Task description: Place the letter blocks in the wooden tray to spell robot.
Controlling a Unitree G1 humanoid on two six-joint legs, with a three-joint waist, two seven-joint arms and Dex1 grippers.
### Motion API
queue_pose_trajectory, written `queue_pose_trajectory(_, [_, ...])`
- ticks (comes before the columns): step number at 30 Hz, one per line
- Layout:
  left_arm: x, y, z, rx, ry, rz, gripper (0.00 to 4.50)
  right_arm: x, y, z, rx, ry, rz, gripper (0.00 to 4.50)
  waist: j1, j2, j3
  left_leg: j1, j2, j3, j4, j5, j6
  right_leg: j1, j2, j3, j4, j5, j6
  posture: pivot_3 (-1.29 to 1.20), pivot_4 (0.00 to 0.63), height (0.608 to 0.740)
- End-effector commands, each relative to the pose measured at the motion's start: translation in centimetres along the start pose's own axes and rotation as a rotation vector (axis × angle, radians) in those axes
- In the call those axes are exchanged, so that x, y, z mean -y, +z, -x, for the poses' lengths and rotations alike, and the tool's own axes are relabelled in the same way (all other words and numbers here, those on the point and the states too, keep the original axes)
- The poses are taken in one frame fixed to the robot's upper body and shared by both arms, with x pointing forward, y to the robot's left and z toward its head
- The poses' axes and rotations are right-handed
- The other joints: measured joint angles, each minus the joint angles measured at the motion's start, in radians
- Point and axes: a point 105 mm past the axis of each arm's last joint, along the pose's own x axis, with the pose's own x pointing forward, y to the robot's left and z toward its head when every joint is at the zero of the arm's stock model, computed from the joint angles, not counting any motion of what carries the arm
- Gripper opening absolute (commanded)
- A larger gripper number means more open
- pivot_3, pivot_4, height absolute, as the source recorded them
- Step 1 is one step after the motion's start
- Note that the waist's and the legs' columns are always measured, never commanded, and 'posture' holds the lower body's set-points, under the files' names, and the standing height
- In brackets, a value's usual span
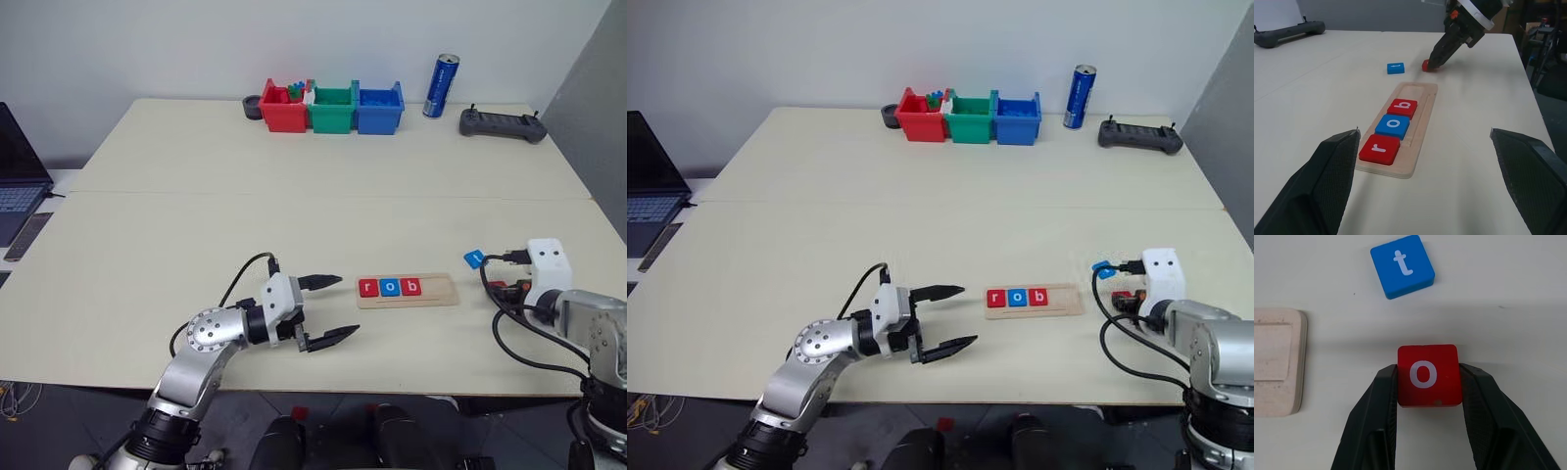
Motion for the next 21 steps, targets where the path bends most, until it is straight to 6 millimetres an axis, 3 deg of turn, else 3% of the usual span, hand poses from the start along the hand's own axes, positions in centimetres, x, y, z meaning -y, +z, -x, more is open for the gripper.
queue_pose_trajectory(1, [0.0,0.8,-0.2,0.030,-0.013,-0.024,4.50,0.6,-0.2,0.3,0.016,-0.038,-0.008,1.45,0.000,0.000,0.000,0.000,0.000,0.000,0.000,0.000,0.000,0.000,0.000,0.000,0.000,0.000,0.000,0.00,0.150,0.740])
queue_pose_trajectory(6, [0.1,0.9,-0.1,0.028,-0.011,-0.026,4.50,0.6,-0.3,0.2,0.012,-0.030,-0.005,3.19,0.000,0.000,0.000,0.000,0.000,0.000,0.000,0.000,0.000,0.000,0.000,0.000,0.000,0.000,0.000,0.00,0.150,0.740])
queue_pose_trajectory(10, [0.2,0.8,0.1,0.024,-0.007,-0.024,4.50,0.6,0.9,0.2,0.051,-0.030,0.019,4.45,-0.002,0.000,0.000,0.000,0.000,0.000,0.000,0.000,0.000,0.000,0.000,0.000,0.000,0.000,0.000,0.00,0.150,0.740])
queue_pose_trajectory(16, [0.0,0.9,-0.1,0.028,0.000,-0.028,4.50,0.0,4.0,0.7,0.123,0.063,0.223,4.45,-0.001,0.000,0.000,0.000,0.000,0.001,0.000,0.000,0.000,0.000,0.000,0.000,0.000,0.000,0.000,0.00,0.150,0.740])
queue_pose_trajectory(21, [-0.5,0.8,-0.3,0.031,-0.001,-0.033,4.50,-0.7,6.2,2.2,0.221,0.338,0.661,4.45,-0.001,-0.001,0.000,0.000,0.000,0.001,0.000,0.000,0.000,0.000,0.000,0.000,-0.002,0.000,0.000,0.00,0.150,0.740])
